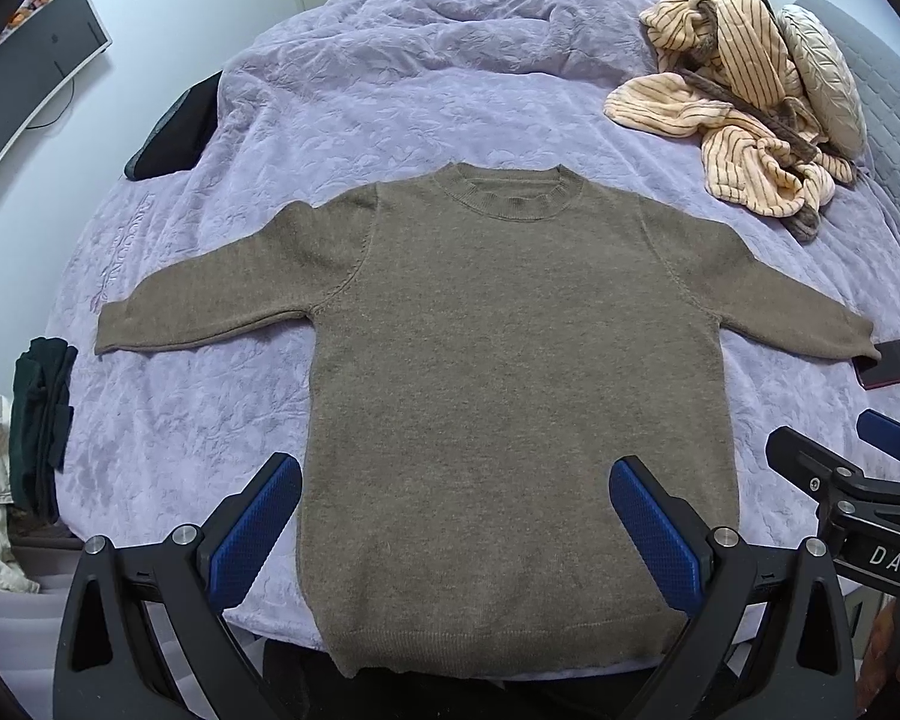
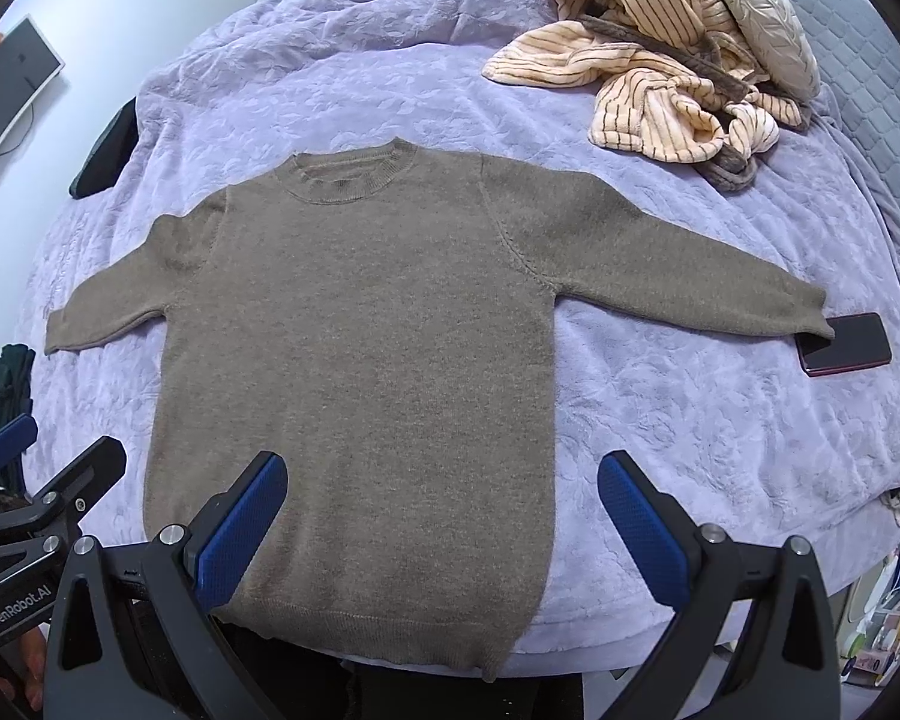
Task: Fold small clothes
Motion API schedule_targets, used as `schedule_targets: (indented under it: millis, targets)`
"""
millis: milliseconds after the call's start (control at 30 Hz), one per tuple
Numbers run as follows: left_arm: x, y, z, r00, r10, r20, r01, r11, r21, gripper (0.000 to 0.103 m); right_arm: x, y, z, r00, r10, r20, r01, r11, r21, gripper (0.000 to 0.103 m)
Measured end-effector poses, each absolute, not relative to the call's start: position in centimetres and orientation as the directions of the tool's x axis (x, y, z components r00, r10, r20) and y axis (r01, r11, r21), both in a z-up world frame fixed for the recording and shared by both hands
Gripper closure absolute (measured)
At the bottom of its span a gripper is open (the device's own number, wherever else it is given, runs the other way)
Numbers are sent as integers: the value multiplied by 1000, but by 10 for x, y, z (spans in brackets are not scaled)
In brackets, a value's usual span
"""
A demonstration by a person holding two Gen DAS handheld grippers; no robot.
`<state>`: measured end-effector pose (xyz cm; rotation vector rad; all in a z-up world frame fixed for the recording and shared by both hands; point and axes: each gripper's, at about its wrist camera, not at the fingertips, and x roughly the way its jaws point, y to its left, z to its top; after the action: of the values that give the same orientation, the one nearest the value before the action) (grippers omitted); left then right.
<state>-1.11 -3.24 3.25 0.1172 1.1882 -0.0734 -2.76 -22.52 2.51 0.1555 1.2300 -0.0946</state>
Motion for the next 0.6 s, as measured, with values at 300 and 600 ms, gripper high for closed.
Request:
schedule_targets:
  millis: [300,600]
  targets:
    - [-15,-31,33,371,5,-928,112,992,50,0,-28,-222,25,327,11,-945,145,987,62,0]
    - [-16,-30,33,372,5,-928,113,992,51,0,-29,-219,24,323,12,-946,135,989,58,0]
